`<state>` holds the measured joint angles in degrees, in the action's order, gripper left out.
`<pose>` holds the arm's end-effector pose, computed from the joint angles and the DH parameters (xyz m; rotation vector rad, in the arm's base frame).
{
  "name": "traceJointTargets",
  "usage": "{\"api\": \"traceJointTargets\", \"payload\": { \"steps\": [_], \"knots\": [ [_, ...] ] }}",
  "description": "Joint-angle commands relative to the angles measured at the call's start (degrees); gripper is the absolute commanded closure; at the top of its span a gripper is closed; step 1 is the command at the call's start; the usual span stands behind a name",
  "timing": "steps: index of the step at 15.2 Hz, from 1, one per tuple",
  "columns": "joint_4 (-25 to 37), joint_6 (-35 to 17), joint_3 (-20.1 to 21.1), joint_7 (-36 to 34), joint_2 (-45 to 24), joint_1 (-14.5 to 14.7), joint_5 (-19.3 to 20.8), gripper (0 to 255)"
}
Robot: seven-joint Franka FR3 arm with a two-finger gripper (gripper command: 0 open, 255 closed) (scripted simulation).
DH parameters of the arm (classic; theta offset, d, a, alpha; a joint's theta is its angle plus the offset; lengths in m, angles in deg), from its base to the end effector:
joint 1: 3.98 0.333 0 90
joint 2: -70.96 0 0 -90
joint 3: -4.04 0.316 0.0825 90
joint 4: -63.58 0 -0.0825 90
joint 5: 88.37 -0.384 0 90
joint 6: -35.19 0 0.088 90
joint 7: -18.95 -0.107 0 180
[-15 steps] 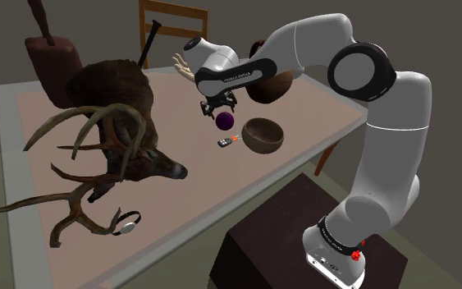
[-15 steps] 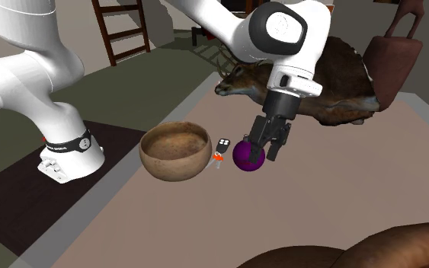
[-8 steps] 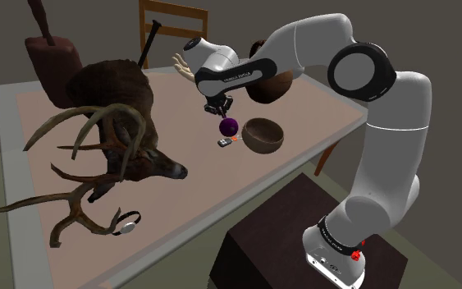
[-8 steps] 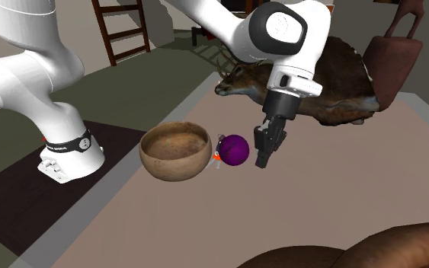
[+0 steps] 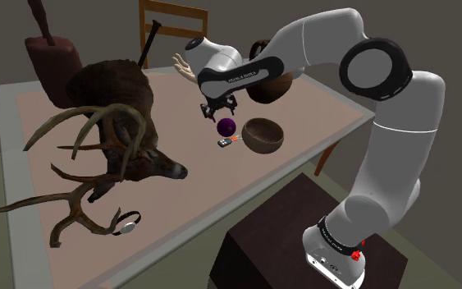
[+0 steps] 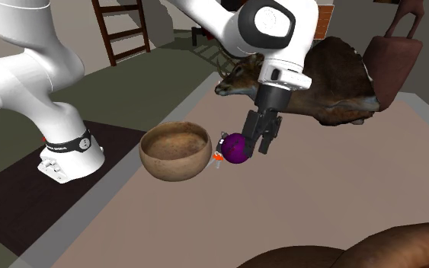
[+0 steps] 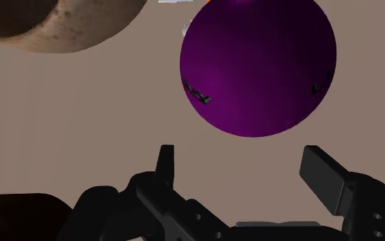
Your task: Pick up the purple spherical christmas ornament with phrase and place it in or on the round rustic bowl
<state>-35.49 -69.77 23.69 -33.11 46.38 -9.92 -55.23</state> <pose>0.6236 0.0879 0.3311 2.5980 -0.5831 -0.0352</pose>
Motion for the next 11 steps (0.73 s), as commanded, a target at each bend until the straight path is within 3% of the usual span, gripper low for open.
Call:
{"api": "traceJointTargets", "payload": {
  "steps": [1, 6, 11],
  "knots": [
    [-5.3, -2.0, 1.7, 2.2, 4.5, -0.9, -1.8, 0],
    [-17.0, -6.7, 5.1, 9.8, 15.6, -2.8, -8.1, 0],
    [-19.4, -10.1, 4.3, 9.0, 14.5, -3.2, -6.8, 0]
  ]
}}
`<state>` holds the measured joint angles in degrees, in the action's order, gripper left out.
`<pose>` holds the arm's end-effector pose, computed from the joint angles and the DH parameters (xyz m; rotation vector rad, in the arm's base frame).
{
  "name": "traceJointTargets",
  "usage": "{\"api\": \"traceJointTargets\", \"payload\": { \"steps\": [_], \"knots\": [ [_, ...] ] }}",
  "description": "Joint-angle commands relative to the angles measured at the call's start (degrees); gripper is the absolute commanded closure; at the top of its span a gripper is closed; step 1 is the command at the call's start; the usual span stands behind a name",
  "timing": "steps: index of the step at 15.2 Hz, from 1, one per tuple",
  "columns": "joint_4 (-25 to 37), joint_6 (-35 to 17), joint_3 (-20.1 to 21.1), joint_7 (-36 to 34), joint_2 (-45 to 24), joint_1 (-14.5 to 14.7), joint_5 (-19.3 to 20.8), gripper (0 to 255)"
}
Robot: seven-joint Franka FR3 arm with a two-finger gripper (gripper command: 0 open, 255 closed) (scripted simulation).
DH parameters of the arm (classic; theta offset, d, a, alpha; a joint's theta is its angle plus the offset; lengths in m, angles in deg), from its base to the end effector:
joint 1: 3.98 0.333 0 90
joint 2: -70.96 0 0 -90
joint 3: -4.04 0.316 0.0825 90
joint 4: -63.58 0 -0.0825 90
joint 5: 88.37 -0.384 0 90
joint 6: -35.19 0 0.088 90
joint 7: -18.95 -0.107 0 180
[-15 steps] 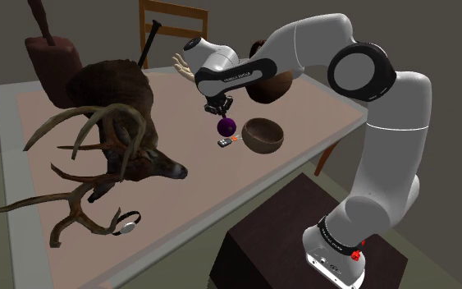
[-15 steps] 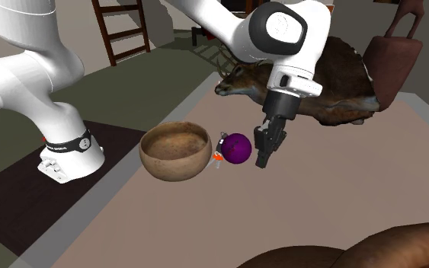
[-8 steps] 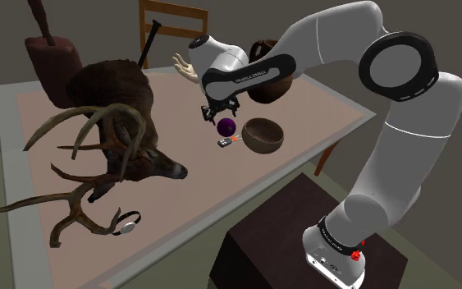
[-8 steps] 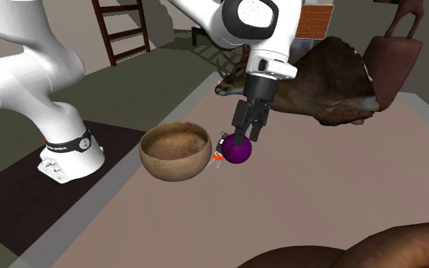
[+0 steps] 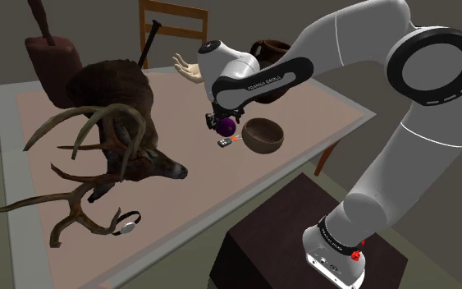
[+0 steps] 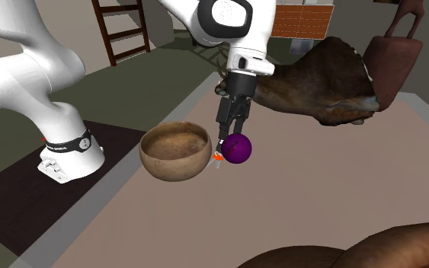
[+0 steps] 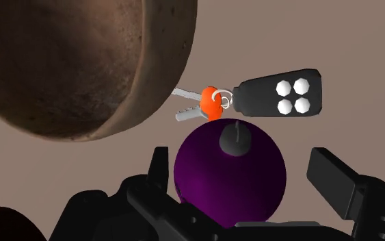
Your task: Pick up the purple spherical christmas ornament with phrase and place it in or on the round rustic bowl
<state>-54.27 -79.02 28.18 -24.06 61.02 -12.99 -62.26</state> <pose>0.5427 0.1144 0.3465 2.7367 -0.3437 -0.0378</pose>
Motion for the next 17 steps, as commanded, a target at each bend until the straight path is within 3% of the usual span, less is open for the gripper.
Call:
{"api": "traceJointTargets", "payload": {
  "steps": [1, 10, 11, 17],
  "knots": [
    [-1.0, -1.5, -0.3, -0.3, -0.4, -0.3, 0.6, 0],
    [-1.7, -2.5, -0.5, -0.6, -0.9, -0.4, 1.1, 0],
    [-1.7, -2.5, -0.5, -0.6, -0.9, -0.4, 1.1, 255],
    [-1.7, -2.5, -0.5, -0.5, -0.9, -0.4, 1.0, 255]
  ]
}}
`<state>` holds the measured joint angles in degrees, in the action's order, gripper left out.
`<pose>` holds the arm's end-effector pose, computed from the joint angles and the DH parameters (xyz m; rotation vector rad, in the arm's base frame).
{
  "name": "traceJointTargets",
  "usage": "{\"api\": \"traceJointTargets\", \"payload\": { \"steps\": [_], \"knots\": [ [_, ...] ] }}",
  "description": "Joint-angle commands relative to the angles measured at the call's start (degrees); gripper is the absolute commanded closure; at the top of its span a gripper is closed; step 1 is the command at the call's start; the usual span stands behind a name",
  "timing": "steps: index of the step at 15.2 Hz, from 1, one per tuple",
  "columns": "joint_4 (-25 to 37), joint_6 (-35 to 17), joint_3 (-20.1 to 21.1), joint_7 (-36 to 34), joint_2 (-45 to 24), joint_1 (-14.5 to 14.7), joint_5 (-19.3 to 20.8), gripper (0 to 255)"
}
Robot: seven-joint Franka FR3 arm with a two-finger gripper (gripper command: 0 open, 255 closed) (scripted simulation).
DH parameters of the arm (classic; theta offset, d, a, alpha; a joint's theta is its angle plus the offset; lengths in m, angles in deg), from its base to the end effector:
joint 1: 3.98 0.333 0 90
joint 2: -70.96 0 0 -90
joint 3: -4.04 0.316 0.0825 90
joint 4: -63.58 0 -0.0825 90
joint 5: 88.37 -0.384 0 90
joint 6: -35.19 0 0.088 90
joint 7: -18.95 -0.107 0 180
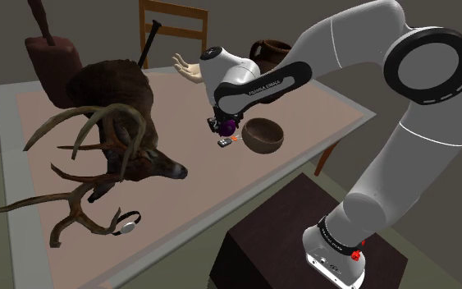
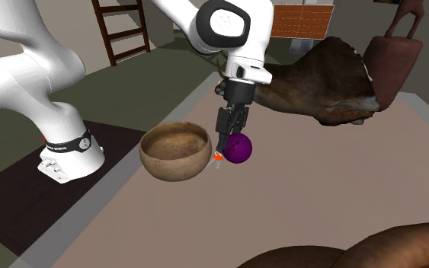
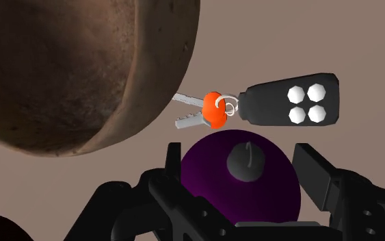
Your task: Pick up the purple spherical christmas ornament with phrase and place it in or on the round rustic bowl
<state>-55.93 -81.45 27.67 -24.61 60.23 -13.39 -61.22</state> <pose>0.5408 0.1071 0.3296 2.7371 -0.3429 -0.0366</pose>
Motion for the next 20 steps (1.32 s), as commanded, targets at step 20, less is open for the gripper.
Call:
{"api": "traceJointTargets", "payload": {
  "steps": [20],
  "knots": [
    [5.7, 10.2, 0.7, 6.0, 6.4, -0.4, -4.7, 255]
  ]
}}
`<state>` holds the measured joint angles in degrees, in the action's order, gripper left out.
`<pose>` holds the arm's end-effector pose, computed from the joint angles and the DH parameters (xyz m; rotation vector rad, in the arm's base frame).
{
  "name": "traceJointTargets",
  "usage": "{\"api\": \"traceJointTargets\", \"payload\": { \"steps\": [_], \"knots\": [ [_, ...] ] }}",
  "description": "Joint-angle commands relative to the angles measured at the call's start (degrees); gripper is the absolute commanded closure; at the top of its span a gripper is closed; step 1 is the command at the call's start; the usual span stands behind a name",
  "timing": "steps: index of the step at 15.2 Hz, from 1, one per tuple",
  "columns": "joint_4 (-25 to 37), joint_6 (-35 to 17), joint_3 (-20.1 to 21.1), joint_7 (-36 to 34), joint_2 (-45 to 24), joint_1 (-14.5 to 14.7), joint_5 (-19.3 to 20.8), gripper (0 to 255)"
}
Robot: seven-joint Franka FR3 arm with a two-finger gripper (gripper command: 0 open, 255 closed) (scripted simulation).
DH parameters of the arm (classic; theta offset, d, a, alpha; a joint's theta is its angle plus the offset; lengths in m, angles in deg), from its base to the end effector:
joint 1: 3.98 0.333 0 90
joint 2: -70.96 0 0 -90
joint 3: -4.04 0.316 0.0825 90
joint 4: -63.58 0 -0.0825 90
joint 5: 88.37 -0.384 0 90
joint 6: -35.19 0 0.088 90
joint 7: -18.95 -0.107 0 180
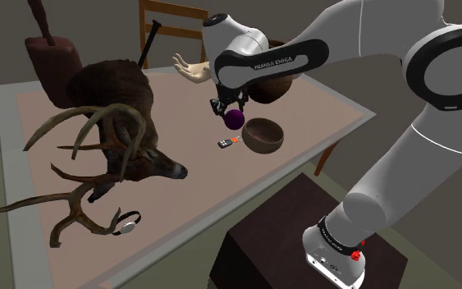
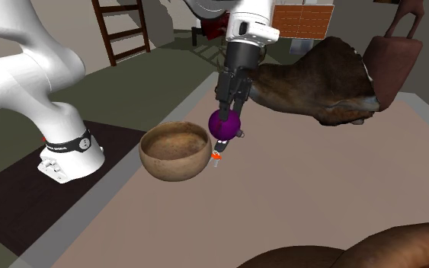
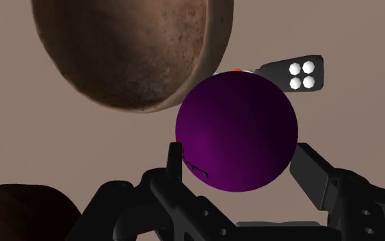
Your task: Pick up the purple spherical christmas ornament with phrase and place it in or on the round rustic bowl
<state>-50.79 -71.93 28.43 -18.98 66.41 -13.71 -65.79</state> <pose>0.5402 0.1076 0.4132 2.7376 -0.3430 -0.0377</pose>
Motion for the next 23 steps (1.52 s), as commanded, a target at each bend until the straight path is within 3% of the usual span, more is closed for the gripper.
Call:
{"api": "traceJointTargets", "payload": {
  "steps": [1, 16, 23],
  "knots": [
    [1.0, 1.3, 0.0, 0.7, 0.5, 0.0, -0.3, 255],
    [9.3, 11.2, 0.2, 4.7, 3.1, 0.0, -2.2, 255],
    [-8.1, 6.7, -3.8, 12.0, 19.8, -2.0, -6.9, 255]
  ]
}}
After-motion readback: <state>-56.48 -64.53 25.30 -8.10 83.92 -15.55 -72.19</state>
